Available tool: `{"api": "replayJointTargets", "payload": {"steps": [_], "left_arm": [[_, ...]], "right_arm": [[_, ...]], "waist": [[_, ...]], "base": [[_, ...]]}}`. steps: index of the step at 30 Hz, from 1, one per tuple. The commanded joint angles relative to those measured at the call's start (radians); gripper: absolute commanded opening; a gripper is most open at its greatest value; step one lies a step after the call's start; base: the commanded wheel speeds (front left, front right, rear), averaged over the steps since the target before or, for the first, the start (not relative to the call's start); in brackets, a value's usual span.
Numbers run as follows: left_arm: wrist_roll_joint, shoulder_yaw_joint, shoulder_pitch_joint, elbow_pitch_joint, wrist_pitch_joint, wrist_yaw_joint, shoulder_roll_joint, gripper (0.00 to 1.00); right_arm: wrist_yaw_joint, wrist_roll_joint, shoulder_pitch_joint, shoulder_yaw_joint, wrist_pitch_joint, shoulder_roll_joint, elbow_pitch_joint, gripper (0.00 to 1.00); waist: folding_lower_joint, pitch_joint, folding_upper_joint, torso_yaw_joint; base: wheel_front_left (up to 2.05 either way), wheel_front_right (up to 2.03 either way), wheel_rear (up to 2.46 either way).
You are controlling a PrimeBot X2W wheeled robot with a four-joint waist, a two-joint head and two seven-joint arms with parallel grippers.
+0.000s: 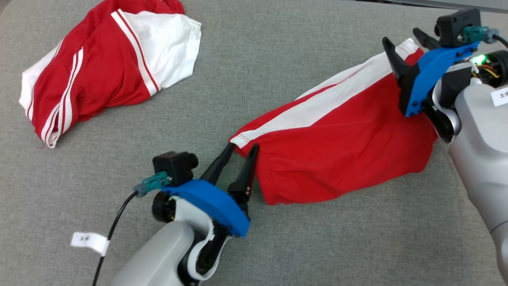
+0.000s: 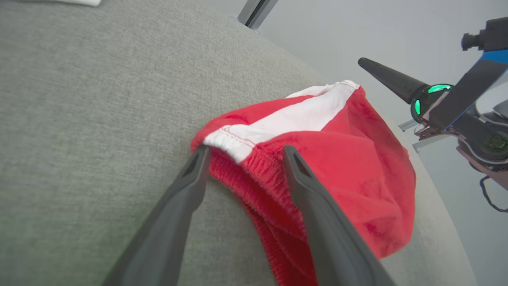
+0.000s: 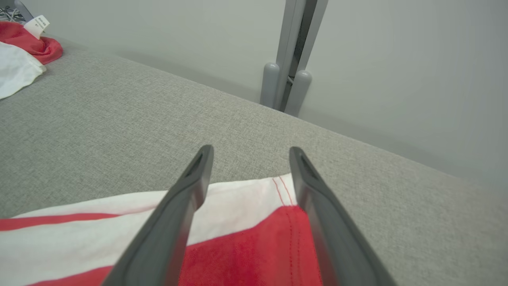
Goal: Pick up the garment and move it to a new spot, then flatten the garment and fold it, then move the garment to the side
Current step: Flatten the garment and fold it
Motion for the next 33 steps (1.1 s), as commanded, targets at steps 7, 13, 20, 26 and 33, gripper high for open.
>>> {"api": "replayJointTargets", "payload": {"steps": [7, 13, 20, 26, 33], "left_arm": [[0.055, 0.004, 0.075, -0.124, -0.002, 0.052, 0.128, 1.00], [0.100, 0.064, 0.127, -0.236, -0.089, 0.095, 0.219, 1.00], [0.125, 0.130, 0.161, -0.291, -0.160, 0.142, 0.256, 1.00], [0.122, 0.157, 0.184, -0.303, -0.179, 0.162, 0.258, 1.00], [0.138, 0.159, 0.183, -0.293, -0.187, 0.167, 0.260, 1.00]], "right_arm": [[0.000, 0.095, 0.008, 0.087, 0.017, -0.057, 0.008, 1.00], [0.000, 0.185, 0.053, 0.145, 0.077, -0.116, 0.005, 1.00], [0.000, 0.272, 0.105, 0.199, 0.173, -0.169, -0.001, 1.00], [0.000, 0.327, 0.136, 0.215, 0.226, -0.168, 0.018, 1.00], [0.000, 0.357, 0.155, 0.253, 0.217, -0.151, 0.001, 0.00]], "waist": [[-0.0001, -0.038, 0.0000, -0.014], [-0.0001, -0.074, 0.0000, -0.018], [-0.0001, -0.066, 0.0000, -0.008], [-0.0001, -0.046, 0.0000, 0.007], [-0.0001, -0.062, 0.0000, 0.001]], "base": [[0.00, 0.00, 0.00], [0.00, 0.00, 0.00], [0.00, 0.00, 0.00], [0.00, 0.00, 0.00], [0.00, 0.00, 0.00]]}}
